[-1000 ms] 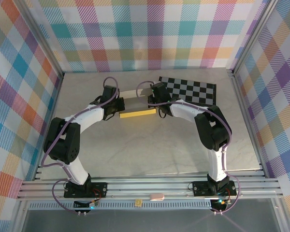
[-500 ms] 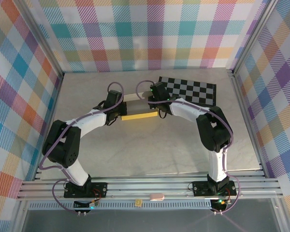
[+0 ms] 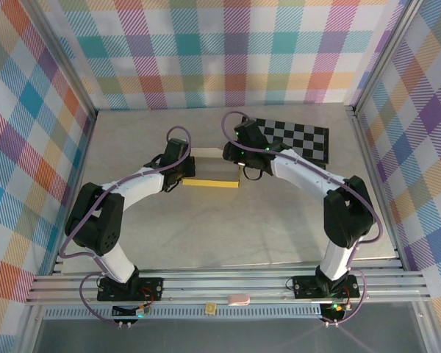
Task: Fold the paper box
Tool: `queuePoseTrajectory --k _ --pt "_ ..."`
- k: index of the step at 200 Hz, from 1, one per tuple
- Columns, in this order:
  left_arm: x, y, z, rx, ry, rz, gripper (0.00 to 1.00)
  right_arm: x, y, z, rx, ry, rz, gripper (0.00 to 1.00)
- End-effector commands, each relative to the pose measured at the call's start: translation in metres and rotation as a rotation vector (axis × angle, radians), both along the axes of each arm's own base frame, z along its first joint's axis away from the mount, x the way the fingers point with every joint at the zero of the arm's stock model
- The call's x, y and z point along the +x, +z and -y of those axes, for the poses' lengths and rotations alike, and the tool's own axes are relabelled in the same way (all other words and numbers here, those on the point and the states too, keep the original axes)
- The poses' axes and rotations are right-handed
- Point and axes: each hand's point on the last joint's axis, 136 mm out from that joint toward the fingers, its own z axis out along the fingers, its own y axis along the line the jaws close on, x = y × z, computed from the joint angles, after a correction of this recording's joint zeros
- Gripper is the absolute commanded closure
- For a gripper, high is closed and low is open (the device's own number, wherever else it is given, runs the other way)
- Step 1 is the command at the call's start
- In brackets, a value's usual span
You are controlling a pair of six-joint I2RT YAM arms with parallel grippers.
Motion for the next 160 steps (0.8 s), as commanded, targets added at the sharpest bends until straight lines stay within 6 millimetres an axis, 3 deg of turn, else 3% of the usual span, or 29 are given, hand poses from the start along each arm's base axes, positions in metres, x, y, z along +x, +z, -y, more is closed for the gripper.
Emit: queuePoseTrajectory --k 1,43,73,109,160 --pt "-0.015 -0.024 0.009 0.036 -0.050 -0.089 1.00 -0.014 0.002 -0.002 0.070 -0.054 -0.080 0.48" --pt "-0.015 -0.024 0.012 0.039 -0.053 -0.091 1.00 -0.012 0.043 0.013 0.137 -0.191 -0.046 0.49" --pt "-0.017 -0.025 0.012 0.039 -0.044 -0.090 1.00 -0.017 0.055 0.015 0.311 -0.402 -0.144 0.50" --pt "-0.017 -0.025 0.013 0.040 -0.035 -0.085 1.00 -0.009 0.059 0.006 0.485 -0.607 -0.224 0.47" --pt "-0.018 -0.025 0.013 0.036 -0.017 -0.079 1.00 0.007 0.039 -0.011 0.612 -0.772 -0.349 0.47"
